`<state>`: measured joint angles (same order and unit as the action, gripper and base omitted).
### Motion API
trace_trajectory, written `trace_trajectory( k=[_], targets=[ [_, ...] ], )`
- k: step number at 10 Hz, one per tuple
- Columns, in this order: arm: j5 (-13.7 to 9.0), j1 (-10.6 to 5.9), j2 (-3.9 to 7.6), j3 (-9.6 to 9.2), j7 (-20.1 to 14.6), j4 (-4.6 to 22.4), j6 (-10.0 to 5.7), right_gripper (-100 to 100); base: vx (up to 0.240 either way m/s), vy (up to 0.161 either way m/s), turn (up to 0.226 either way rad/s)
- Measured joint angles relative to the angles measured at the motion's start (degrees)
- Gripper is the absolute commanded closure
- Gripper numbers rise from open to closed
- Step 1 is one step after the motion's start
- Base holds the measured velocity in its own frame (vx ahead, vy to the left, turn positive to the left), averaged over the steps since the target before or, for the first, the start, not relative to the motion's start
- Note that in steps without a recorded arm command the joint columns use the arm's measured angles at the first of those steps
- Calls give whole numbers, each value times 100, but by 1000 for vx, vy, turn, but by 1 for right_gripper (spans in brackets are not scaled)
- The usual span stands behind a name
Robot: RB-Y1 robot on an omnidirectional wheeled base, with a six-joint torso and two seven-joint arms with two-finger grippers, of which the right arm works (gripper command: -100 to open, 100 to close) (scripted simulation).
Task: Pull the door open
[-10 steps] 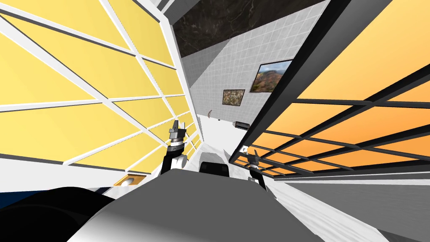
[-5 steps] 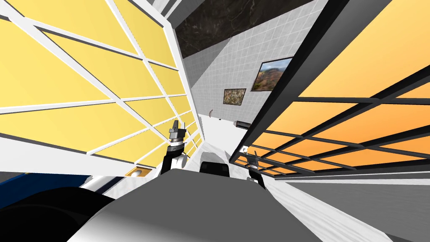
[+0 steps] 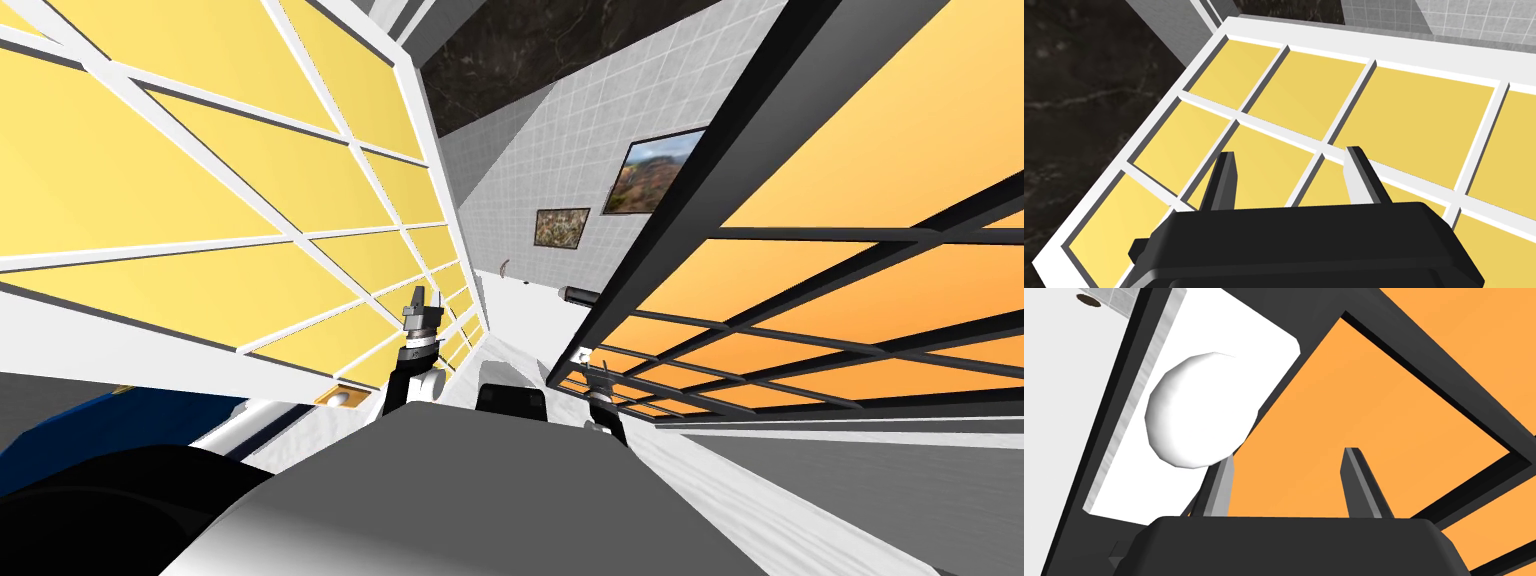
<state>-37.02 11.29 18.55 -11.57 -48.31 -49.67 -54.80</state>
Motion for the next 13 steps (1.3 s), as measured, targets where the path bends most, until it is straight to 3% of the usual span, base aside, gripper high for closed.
trace_trajectory(
  k=[2,3,4,6,8,9,11,12,13],
  targets=[
    [-140,-24,-72,-80,-235,43,-33,-100,-24,-3,14],
    [-165,55,-50,-88,-250,-82,18,-100,-28,-8,63],
    [-236,7,-59,-138,-416,33,-37,-100,-39,-12,41],
    [-302,1,-66,-173,-558,16,-25,-100,-11,-2,-7],
    [-413,92,-67,-172,-595,-202,89,-100,-63,-3,70],
    [-526,35,-84,-228,-778,-145,81,-100,-67,-16,62],
    [-626,174,-72,-246,-919,-394,186,-100,-31,-19,8],
    [-691,158,-121,-282,-998,-385,183,-100,-36,-15,66],
    [-715,57,-145,-327,-1143,-206,105,-100,-14,3,9]
  ],
)
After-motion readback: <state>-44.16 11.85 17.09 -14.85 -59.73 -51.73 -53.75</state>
